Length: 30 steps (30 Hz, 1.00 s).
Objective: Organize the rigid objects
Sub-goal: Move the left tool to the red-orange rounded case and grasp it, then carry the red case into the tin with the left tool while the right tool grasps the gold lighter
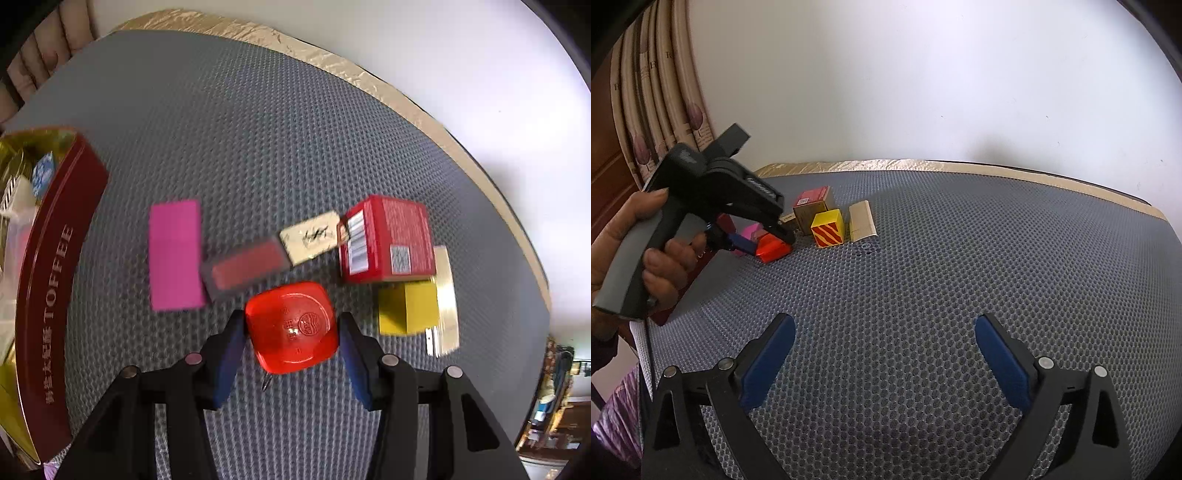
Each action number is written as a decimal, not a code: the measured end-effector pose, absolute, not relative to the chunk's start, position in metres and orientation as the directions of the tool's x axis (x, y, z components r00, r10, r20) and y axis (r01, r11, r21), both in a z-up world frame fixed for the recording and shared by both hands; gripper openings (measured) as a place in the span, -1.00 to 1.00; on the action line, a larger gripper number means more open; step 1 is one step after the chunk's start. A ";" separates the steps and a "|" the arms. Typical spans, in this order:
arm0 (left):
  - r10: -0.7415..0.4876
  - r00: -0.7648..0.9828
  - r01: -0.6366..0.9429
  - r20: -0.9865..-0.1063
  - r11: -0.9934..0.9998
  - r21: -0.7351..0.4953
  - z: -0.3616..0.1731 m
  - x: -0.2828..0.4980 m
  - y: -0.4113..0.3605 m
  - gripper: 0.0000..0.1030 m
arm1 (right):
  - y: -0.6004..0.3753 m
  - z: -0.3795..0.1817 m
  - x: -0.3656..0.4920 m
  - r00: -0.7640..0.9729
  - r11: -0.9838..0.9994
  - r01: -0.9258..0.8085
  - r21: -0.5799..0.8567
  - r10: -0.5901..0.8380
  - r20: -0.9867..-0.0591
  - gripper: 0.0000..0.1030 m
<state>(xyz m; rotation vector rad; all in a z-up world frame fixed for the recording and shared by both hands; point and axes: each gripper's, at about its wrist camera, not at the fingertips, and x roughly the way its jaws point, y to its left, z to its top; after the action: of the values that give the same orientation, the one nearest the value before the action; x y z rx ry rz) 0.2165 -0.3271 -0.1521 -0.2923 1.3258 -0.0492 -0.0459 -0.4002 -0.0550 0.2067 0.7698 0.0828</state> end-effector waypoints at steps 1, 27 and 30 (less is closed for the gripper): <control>-0.212 0.249 -0.122 -0.945 0.961 -0.248 -0.151 0.212 -0.326 -0.01 | -0.400 -0.055 -0.045 0.715 0.976 0.003 0.216 0.149 -0.684 0.91; -0.338 0.336 0.133 -0.879 0.941 -0.311 -0.089 0.081 -0.234 -0.01 | -0.373 -0.067 0.087 0.606 0.978 -0.208 0.021 0.146 -0.782 0.23; -0.344 0.331 0.135 -0.879 0.939 -0.317 -0.084 0.079 -0.224 -0.01 | -0.370 -0.074 0.101 0.574 0.975 -0.221 -0.016 0.117 -0.810 -0.09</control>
<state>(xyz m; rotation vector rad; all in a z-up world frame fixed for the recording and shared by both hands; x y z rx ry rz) 0.0789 -0.2239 -0.0842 -0.1993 1.1948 -0.3161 0.1009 -0.3703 -0.0739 -0.1202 0.9391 0.1988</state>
